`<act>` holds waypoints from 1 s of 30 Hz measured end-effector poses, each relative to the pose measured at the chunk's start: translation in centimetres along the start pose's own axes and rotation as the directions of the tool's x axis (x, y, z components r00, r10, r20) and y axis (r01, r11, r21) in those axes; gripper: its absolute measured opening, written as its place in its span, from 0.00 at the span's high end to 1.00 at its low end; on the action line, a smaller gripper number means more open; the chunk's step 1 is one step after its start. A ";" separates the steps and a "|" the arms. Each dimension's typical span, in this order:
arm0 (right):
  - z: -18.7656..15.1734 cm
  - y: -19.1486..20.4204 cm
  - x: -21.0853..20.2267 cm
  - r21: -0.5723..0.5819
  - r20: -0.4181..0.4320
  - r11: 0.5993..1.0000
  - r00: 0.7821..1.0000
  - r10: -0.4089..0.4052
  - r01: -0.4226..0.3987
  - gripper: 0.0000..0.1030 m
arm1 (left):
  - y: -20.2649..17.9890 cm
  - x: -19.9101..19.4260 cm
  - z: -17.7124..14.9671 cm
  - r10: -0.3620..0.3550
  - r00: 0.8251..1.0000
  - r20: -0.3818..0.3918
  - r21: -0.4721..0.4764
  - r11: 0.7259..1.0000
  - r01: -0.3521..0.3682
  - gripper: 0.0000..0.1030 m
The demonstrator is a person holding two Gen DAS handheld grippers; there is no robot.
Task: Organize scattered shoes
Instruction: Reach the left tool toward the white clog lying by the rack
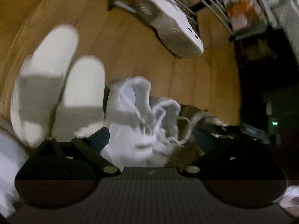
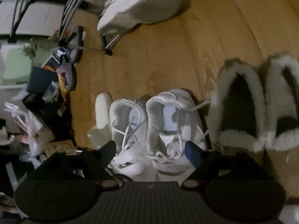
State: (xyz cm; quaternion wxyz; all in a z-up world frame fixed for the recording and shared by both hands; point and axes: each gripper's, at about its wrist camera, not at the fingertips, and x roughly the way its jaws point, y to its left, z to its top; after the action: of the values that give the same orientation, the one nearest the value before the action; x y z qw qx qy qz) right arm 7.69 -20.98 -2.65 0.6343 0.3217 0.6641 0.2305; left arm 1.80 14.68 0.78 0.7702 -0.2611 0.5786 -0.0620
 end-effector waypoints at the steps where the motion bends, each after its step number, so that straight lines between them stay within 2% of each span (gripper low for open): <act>1: 0.4 -0.4 -0.3 0.015 -0.004 0.999 0.999 0.032 -0.031 0.21 | -1.4 1.0 1.6 0.045 0.999 0.004 0.030 0.999 -0.045 0.04; 3: 1.9 -0.7 -1.1 0.022 -0.013 0.996 0.996 0.086 -0.086 0.21 | -4.1 3.0 4.6 0.091 0.996 -0.016 0.084 0.992 -0.089 0.04; 4: 3.4 -0.5 -1.5 0.000 -0.018 0.996 0.995 0.094 -0.094 0.21 | -6.0 4.7 6.4 0.095 0.995 -0.043 0.143 0.986 -0.088 0.04; 5: 4.8 -0.3 -1.9 -0.020 -0.018 0.995 0.995 0.095 -0.096 0.21 | -7.8 6.4 8.2 0.102 0.992 -0.067 0.199 0.976 -0.087 0.04; 7: 7.9 0.0 -2.8 -0.045 0.018 0.997 0.998 0.064 -0.063 0.21 | -9.8 8.3 10.2 0.130 0.990 -0.050 0.226 0.967 -0.115 0.04; 8: 9.8 0.1 -3.4 -0.061 0.050 0.997 0.997 0.054 -0.050 0.21 | -11.5 10.0 12.1 0.169 0.985 0.020 0.218 0.961 -0.169 0.04; 10: 12.0 0.1 -4.1 -0.076 0.103 0.996 0.994 0.043 -0.035 0.21 | -13.1 11.4 14.1 0.173 0.974 0.145 0.222 0.954 -0.203 0.04; 12: 13.1 -0.3 -4.5 -0.083 0.168 0.997 0.986 0.023 -0.009 0.21 | -14.0 12.3 15.4 0.190 0.942 0.278 0.243 0.934 -0.260 0.04; 15: 13.0 -2.2 -4.1 -0.076 0.208 0.997 0.977 0.049 -0.034 0.21 | -14.7 14.5 16.8 0.228 0.913 0.339 0.266 0.907 -0.326 0.04; 17: 12.7 -4.5 -3.4 -0.048 0.199 0.991 0.972 0.128 -0.121 0.21 | -14.6 16.5 17.4 0.249 0.916 0.314 0.275 0.900 -0.339 0.04; 18: 12.7 -5.3 -3.2 -0.038 0.200 0.990 0.969 0.143 -0.139 0.21 | -14.0 17.0 17.3 0.238 0.917 0.319 0.252 0.912 -0.325 0.00; 21: 12.8 -7.3 -3.3 -0.015 0.206 0.984 0.962 0.179 -0.180 0.21 | -12.1 18.2 17.0 0.190 0.925 0.329 0.188 0.947 -0.262 0.00; 25: 12.8 -8.4 -4.6 -0.018 0.222 0.963 0.938 0.266 -0.268 0.21 | -10.2 17.8 16.3 0.162 0.938 0.307 0.153 0.964 -0.217 0.00; 28: 12.9 -7.6 -4.8 -0.041 0.234 0.965 0.936 0.263 -0.261 0.21 | -9.8 17.6 14.9 0.176 0.939 0.296 0.162 0.960 -0.231 0.00; 30: 13.2 -6.8 -4.9 -0.080 0.241 0.973 0.943 0.229 -0.216 0.21 | -10.1 17.5 13.8 0.227 0.932 0.284 0.197 0.937 -0.288 0.00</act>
State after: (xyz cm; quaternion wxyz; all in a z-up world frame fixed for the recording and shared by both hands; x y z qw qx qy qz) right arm 19.82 -30.54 -5.33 0.6906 0.4042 0.5326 0.2758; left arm 22.28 3.66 -6.79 0.8654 -0.0954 0.4918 0.0065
